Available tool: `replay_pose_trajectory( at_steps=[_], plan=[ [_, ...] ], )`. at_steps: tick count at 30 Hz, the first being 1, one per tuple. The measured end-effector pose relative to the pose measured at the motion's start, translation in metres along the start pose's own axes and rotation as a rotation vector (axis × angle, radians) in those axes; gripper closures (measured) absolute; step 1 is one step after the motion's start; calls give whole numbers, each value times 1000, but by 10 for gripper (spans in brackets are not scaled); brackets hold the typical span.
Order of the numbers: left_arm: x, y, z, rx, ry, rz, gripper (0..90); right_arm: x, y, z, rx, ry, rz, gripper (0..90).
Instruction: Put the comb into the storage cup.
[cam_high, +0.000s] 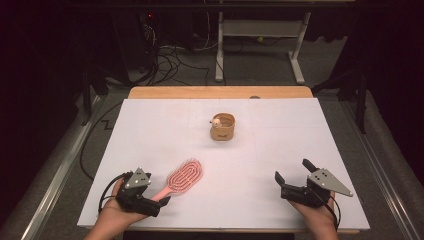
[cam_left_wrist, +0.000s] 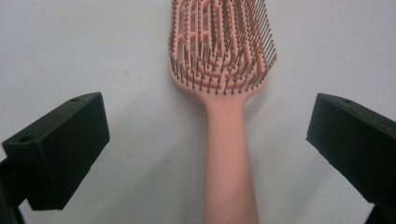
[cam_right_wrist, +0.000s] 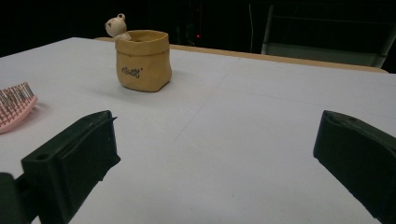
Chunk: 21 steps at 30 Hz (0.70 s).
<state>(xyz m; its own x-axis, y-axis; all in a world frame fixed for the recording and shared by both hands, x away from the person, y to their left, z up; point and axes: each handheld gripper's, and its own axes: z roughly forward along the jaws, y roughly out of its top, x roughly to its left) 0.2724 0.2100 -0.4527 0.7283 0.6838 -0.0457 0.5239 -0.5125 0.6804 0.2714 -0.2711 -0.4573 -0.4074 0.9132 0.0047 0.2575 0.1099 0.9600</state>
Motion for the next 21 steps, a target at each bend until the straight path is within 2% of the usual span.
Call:
replay_pose_trajectory(
  at_steps=[3, 6, 10, 13, 21],
  plan=[
    [1, 9, 4, 36, -5, 6, 0, 0, 0, 0, -3, -2, 3, 2],
    [3, 16, 8, 64, -2, -14, 0, 0, 1, -1, -6, 0, 5, 2],
    [4, 25, 12, 52, -12, -37, 0, 0, 1, -1, -7, 0, 0, 2],
    [3, 32, 15, 62, -19, -30, 0, -1, 0, 0, -2, 2, 5, 2],
    [-1, 49, 26, 133, -23, -5, 1, -1, 1, -1, -6, -1, 5, 2]
  ],
)
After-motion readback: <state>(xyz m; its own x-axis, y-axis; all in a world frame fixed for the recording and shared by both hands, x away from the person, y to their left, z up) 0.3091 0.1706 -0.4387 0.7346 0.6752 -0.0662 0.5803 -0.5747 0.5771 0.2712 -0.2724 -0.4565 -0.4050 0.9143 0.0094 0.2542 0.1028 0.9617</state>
